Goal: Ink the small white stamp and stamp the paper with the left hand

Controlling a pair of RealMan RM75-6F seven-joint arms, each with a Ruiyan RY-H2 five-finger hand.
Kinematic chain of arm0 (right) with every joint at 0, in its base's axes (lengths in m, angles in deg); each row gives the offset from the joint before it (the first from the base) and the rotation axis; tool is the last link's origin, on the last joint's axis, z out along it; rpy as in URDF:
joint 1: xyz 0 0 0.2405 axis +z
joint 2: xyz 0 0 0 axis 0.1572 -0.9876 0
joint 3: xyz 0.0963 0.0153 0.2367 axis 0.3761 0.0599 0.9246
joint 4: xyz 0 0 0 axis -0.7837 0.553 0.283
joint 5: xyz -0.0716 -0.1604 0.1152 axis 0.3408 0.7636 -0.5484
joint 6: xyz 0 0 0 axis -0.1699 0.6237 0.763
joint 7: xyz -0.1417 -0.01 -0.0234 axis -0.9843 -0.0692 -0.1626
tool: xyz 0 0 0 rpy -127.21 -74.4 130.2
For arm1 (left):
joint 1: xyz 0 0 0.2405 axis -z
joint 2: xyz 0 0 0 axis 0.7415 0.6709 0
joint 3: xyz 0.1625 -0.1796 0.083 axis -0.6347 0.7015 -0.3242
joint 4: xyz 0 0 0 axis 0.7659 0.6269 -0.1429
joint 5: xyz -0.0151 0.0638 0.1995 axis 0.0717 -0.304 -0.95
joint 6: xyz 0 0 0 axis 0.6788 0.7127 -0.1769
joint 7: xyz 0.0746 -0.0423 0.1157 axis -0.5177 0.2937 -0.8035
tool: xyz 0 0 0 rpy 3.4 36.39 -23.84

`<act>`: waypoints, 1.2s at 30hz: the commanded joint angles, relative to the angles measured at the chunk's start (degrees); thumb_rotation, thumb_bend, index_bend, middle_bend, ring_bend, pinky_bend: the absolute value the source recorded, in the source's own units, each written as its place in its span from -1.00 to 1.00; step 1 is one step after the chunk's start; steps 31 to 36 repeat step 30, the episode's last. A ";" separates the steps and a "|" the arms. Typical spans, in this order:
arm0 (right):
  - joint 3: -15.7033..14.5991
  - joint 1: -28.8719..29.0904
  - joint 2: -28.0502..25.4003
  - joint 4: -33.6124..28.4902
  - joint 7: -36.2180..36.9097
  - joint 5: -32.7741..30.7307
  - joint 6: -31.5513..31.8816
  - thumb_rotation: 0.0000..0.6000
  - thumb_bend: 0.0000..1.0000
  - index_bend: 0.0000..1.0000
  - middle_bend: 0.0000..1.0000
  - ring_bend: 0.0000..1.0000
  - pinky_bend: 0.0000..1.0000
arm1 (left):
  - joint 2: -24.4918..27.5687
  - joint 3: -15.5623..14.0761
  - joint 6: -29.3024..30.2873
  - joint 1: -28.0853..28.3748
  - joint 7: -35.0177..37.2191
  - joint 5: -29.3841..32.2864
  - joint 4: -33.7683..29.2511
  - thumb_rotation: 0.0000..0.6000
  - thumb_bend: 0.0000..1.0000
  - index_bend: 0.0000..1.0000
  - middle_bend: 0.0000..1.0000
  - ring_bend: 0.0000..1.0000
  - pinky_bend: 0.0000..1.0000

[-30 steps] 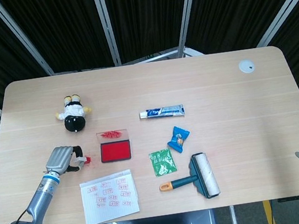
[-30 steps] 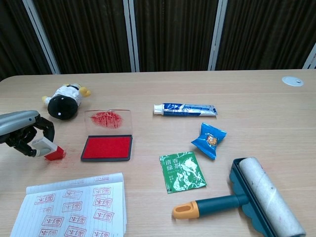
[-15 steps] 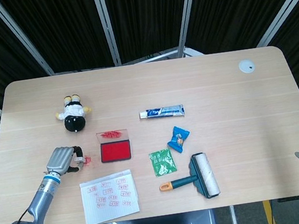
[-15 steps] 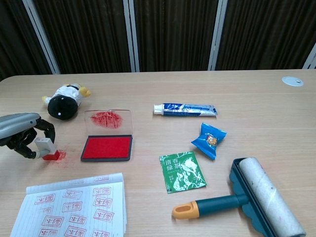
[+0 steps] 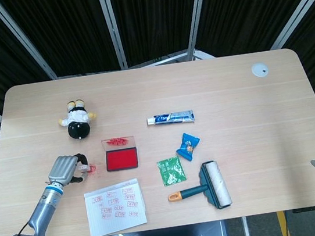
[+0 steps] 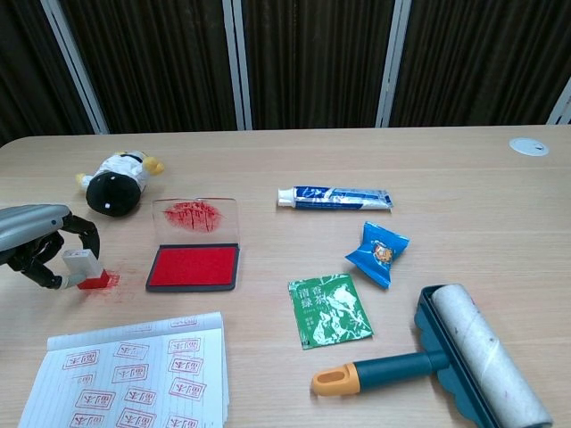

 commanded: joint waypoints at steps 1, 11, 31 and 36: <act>-0.01 -0.03 -0.01 -0.02 0.01 0.03 0.05 1.00 -1.00 -1.00 -1.00 -1.00 -1.00 | 0.21 -0.07 0.25 -0.16 -0.32 -0.06 -0.34 1.00 -0.46 -0.14 -0.23 0.49 0.63; -0.19 -0.28 -0.58 -0.85 0.60 0.95 0.76 1.00 -1.00 -1.00 -1.00 -1.00 -1.00 | 4.05 0.03 4.59 -2.22 -1.04 -0.76 -5.62 1.00 -0.59 -0.40 -0.43 0.47 0.62; -0.43 -1.70 -3.07 -2.65 5.45 4.41 4.33 1.00 -1.00 -1.00 -1.00 -1.00 -1.00 | 22.39 -1.89 35.06 -17.54 -14.68 -8.99 -37.99 1.00 -1.00 -1.00 -1.00 -1.00 -1.00; -0.43 -1.70 -3.07 -2.65 5.45 4.41 4.33 1.00 -1.00 -1.00 -1.00 -1.00 -1.00 | 22.39 -1.89 35.06 -17.54 -14.68 -8.99 -37.99 1.00 -1.00 -1.00 -1.00 -1.00 -1.00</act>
